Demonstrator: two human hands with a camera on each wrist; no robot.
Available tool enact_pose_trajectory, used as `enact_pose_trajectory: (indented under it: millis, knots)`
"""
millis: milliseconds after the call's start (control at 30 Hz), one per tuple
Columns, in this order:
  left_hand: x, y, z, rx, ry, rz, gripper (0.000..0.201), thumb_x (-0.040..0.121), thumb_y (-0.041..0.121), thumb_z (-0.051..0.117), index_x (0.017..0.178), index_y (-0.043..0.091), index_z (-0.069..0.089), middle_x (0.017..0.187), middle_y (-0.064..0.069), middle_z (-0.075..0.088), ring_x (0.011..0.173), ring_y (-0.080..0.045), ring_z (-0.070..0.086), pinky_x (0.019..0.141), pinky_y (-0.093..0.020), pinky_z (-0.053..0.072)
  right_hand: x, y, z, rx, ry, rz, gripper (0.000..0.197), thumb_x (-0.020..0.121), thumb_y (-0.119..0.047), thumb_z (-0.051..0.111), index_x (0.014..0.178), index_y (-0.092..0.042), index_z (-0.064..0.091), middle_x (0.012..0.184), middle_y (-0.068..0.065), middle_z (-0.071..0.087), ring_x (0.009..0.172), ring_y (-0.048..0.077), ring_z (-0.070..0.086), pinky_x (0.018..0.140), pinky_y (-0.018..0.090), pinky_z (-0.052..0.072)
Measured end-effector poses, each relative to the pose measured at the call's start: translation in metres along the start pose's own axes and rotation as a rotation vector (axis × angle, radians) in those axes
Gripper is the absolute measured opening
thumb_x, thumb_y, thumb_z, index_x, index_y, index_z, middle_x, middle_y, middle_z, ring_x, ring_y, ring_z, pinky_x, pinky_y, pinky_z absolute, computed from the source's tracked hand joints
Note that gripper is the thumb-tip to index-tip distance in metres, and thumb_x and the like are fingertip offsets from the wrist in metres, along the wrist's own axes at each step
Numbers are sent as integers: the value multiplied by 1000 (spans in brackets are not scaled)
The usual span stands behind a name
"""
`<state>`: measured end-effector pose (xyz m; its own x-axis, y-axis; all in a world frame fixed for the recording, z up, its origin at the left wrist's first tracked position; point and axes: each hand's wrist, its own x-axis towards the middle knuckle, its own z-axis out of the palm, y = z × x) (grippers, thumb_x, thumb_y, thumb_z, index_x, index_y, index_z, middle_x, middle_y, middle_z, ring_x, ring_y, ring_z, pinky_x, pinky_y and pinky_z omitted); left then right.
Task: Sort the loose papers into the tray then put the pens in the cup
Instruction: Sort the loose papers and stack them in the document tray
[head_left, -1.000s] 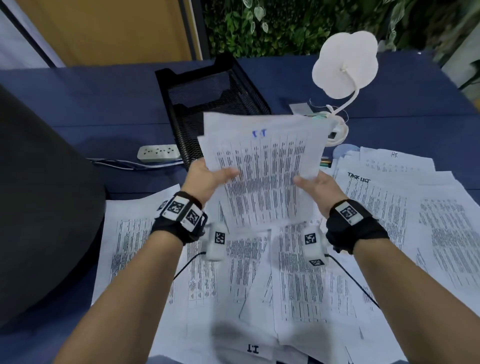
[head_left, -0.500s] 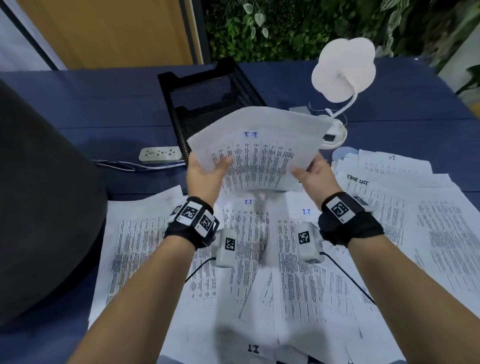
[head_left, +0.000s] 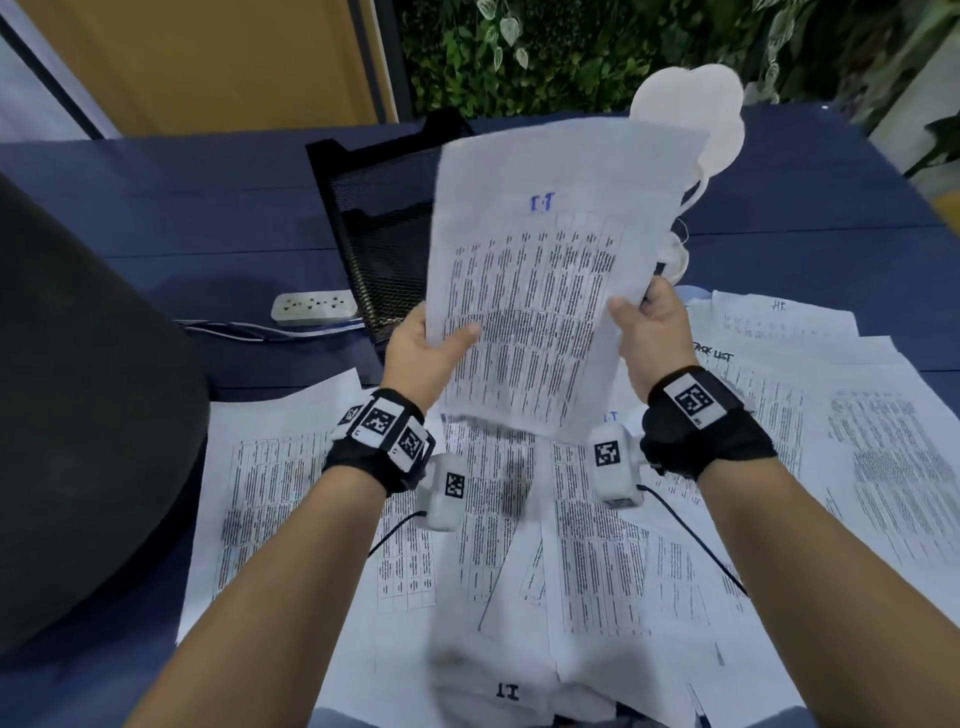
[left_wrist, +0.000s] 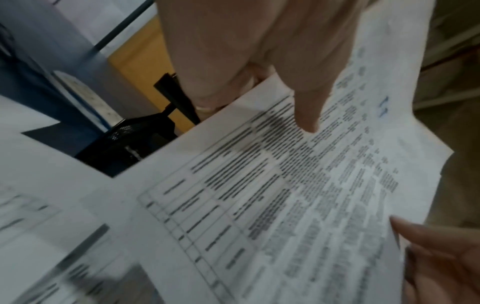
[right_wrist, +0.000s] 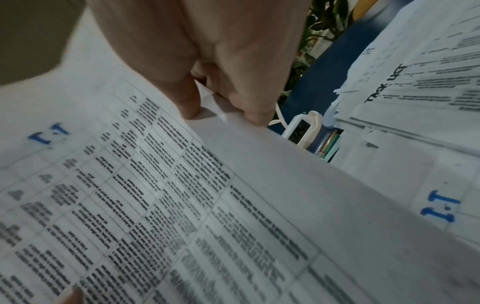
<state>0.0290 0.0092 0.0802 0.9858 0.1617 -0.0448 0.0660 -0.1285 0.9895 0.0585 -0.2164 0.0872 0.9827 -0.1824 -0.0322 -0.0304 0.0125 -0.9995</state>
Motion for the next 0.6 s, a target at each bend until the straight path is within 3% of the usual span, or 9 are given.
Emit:
enact_pose_trajectory:
  millis: [133,233,333,433,533,600]
  knots:
    - [-4,-30,6,200,-44,-116,32,87,22,69,117,14,64,105,1,68,95,-13,64,86,-28,51,1,27,-18,-227,15,76,16,93,-9,51,108,-15,55,104,10,62,92,24,58,84,39,47]
    - [-11,-64,7,308,-63,-296,41,81,31,74,114,11,64,106,-4,69,98,-23,65,89,-36,52,-10,59,-41,-786,-97,276,34,95,-16,46,128,-12,50,126,13,56,112,30,55,92,33,43]
    - [-22,-90,5,433,-96,-399,39,81,30,73,113,8,66,107,-12,69,97,-28,65,89,-42,53,-34,87,-57,-1233,-147,431,53,86,-31,57,134,-15,41,136,16,42,126,36,40,103,43,38]
    - [-32,-104,4,540,-133,-466,40,86,27,68,118,5,62,114,-13,67,102,-30,63,91,-38,51,-55,109,-58,-1249,-65,466,76,71,-46,68,131,-12,37,135,17,37,125,37,37,103,50,37]
    - [-37,-107,4,612,-173,-501,50,88,33,65,128,5,55,124,-12,60,113,-30,57,93,-33,46,-59,115,-56,-1397,-101,514,91,64,-58,68,133,-12,29,135,15,33,126,35,34,102,52,37]
    - [-36,-105,3,630,-202,-516,50,89,35,64,127,4,54,121,-12,60,109,-29,57,89,-31,45,-59,113,-56,-1409,-71,536,86,70,-49,69,134,-8,28,135,16,33,125,35,35,102,49,37]
